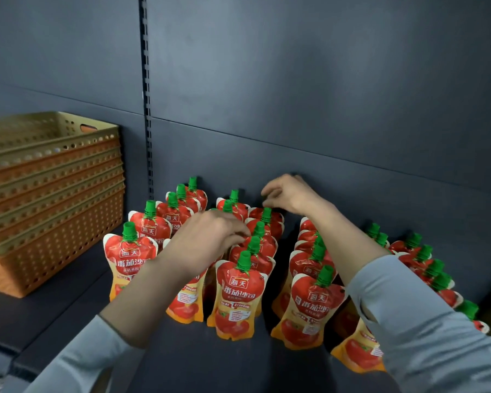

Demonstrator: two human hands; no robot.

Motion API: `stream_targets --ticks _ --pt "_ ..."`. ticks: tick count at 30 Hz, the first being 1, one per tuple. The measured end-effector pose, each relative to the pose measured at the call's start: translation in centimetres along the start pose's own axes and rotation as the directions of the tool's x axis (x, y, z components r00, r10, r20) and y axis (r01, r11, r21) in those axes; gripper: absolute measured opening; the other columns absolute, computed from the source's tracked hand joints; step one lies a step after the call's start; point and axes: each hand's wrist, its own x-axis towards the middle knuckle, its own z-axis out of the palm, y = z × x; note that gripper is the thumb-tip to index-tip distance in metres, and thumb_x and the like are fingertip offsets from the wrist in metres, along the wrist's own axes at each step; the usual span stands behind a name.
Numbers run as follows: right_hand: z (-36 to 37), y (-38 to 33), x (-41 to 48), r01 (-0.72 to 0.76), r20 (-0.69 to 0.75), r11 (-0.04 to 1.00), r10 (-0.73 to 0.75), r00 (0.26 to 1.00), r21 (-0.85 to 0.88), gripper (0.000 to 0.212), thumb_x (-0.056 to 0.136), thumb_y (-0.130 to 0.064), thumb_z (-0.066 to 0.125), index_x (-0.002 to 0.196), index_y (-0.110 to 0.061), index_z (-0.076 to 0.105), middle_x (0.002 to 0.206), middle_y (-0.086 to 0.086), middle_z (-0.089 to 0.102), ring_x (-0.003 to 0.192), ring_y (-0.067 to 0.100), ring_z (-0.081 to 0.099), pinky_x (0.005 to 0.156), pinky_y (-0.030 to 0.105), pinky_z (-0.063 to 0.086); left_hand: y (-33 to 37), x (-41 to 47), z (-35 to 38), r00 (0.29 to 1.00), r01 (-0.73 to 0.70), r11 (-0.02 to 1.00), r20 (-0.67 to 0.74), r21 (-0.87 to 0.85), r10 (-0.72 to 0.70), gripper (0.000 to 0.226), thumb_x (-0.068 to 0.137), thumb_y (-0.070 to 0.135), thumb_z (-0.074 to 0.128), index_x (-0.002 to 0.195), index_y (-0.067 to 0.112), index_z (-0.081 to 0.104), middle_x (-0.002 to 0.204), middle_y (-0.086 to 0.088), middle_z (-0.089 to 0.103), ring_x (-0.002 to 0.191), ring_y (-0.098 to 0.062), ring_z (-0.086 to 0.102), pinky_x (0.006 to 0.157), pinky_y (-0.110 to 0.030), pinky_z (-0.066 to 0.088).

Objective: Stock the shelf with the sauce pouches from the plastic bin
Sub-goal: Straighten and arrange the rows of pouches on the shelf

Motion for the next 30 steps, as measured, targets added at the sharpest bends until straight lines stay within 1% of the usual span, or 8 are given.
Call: stream_targets --ticks 4,7,10,13,20,22,25,30 --pt "0.1 -2.6 1.4 0.059 -0.060 0.996 -0.055 0.997 0.066 0.031 0.081 -0.025 0.081 0.111 -0.019 0.073 0.102 0.003 0.076 0.098 0.016 0.070 0.098 0.032 0.052 -0.7 -0.6 -1.6 0.993 0.035 0.999 -0.110 0.041 -0.031 0.019 0.091 0.027 0.064 0.107 0.022 0.073 0.105 0.006 0.072 0.101 -0.014 0.064 0.088 -0.035 0.053" --pt "0.5 -4.9 2.7 0.128 0.047 0.991 -0.126 0.991 -0.040 0.034 0.083 -0.027 0.079 0.115 -0.019 0.072 0.106 0.002 0.074 0.098 0.016 0.068 0.090 0.025 0.050 -2.7 -1.3 -3.9 0.969 0.159 0.985 -0.200 0.071 -0.142 0.017 0.090 0.026 0.065 0.106 0.023 0.073 0.106 0.006 0.072 0.102 -0.017 0.063 0.086 -0.037 0.053" --pt "1.3 -6.2 3.8 0.180 0.130 0.975 -0.163 0.978 -0.132 0.029 0.084 -0.021 0.077 0.111 -0.014 0.075 0.101 0.005 0.075 0.089 0.017 0.068 0.087 0.029 0.054 -4.9 -2.0 -5.5 0.948 0.272 0.955 -0.203 0.114 -0.246 0.017 0.090 0.025 0.065 0.106 0.023 0.073 0.110 0.004 0.071 0.106 -0.020 0.061 0.089 -0.037 0.050" --pt "2.1 -6.7 4.5 0.189 0.127 0.972 -0.172 0.977 -0.141 0.018 0.083 -0.016 0.077 0.100 -0.012 0.077 0.085 0.002 0.070 0.078 0.013 0.063 0.080 0.028 0.055 -6.4 -2.4 -6.0 0.941 0.317 0.938 -0.166 0.140 -0.293 0.020 0.090 0.027 0.064 0.108 0.023 0.072 0.114 0.003 0.069 0.110 -0.019 0.059 0.092 -0.035 0.048" --pt "3.0 -7.4 5.3 0.154 0.106 0.984 -0.145 0.984 -0.090 0.020 0.084 -0.019 0.078 0.103 -0.016 0.076 0.093 0.001 0.069 0.096 0.019 0.068 0.088 0.028 0.053 -7.1 -1.6 -5.7 0.965 0.249 0.962 -0.113 0.110 -0.237 0.019 0.091 0.025 0.064 0.108 0.020 0.072 0.112 0.002 0.070 0.108 -0.019 0.061 0.091 -0.036 0.049" --pt "2.4 -7.5 5.2 0.152 0.091 0.985 -0.145 0.985 -0.082 0.024 0.085 -0.023 0.077 0.108 -0.019 0.074 0.099 0.002 0.073 0.096 0.018 0.068 0.090 0.027 0.052 -7.2 -1.0 -5.6 0.977 0.202 0.974 -0.083 0.100 -0.194 0.020 0.091 0.024 0.064 0.109 0.019 0.072 0.112 0.002 0.070 0.107 -0.018 0.062 0.092 -0.036 0.050" --pt "0.7 -7.8 4.0 0.160 0.036 0.986 -0.158 0.987 -0.054 0.016 0.084 -0.032 0.076 0.099 -0.025 0.076 0.088 -0.007 0.071 0.089 0.011 0.067 0.085 0.025 0.051 -7.5 0.1 -5.7 0.986 0.165 0.985 0.019 0.054 -0.166 0.022 0.089 0.026 0.067 0.111 0.025 0.071 0.112 0.007 0.069 0.106 -0.012 0.062 0.094 -0.035 0.051" --pt "0.8 -8.1 1.3 0.132 0.257 0.984 -0.098 0.961 -0.120 0.024 0.078 -0.037 0.082 0.100 -0.028 0.076 0.087 -0.010 0.071 0.078 0.007 0.069 0.070 0.018 0.048 -7.4 1.3 -5.0 0.971 0.162 0.985 0.187 -0.050 -0.150 0.023 0.084 0.026 0.073 0.107 0.028 0.072 0.106 0.011 0.072 0.098 -0.004 0.064 0.092 -0.029 0.051"
